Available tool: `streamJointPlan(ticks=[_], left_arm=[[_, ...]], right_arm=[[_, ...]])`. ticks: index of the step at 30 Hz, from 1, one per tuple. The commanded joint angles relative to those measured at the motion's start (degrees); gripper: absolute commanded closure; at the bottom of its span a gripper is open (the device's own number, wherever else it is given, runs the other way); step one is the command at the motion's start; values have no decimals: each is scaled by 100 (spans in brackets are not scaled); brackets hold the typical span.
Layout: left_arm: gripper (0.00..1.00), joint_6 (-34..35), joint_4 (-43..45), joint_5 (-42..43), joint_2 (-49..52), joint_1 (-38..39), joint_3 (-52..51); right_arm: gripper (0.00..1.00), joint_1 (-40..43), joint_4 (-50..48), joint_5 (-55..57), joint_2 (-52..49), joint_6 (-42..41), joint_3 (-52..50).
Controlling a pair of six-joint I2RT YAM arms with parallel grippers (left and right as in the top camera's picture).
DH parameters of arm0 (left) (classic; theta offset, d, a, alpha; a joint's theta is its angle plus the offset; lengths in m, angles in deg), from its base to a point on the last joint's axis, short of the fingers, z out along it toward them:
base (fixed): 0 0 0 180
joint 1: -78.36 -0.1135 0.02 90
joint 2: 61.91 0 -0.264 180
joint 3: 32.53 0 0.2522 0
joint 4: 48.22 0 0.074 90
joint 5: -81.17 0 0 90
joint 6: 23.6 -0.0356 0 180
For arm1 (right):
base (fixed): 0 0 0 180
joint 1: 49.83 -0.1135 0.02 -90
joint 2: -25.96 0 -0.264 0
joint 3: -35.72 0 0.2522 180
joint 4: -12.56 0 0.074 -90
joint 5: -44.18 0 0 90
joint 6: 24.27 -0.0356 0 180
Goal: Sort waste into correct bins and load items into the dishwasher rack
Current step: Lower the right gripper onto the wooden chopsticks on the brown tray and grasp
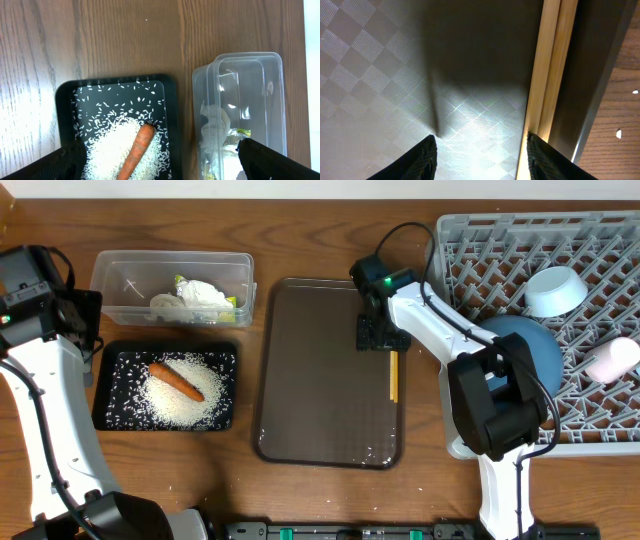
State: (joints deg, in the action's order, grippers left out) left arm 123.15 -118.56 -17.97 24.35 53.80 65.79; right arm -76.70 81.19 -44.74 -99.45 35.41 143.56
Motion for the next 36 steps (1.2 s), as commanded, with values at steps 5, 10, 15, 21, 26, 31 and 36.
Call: streamJointPlan(ticks=[5,10,15,21,26,31,36], left_arm=[[1,-31,-17,-31,35,-24,0],[1,-31,-17,-31,35,-24,0],[1,-28,-17,-31,35,-24,0],[1,-31,-17,-31,35,-24,0],[1,-31,-17,-31,35,-24,0],[1,-31,-17,-31,35,-24,0],[1,-31,-17,-31,35,-24,0]], right_arm=[[46,61,-44,-28,-72,87,-146],[45,79,-7,-136,-70,195,-42],[45,94,48,-157,-55,223,55],[45,151,426,-151,-9,385,372],[44,254,452,-101,142,411,391],[44,313,463,-225,142,424,330],[45,190,317,-271,142,424,295]])
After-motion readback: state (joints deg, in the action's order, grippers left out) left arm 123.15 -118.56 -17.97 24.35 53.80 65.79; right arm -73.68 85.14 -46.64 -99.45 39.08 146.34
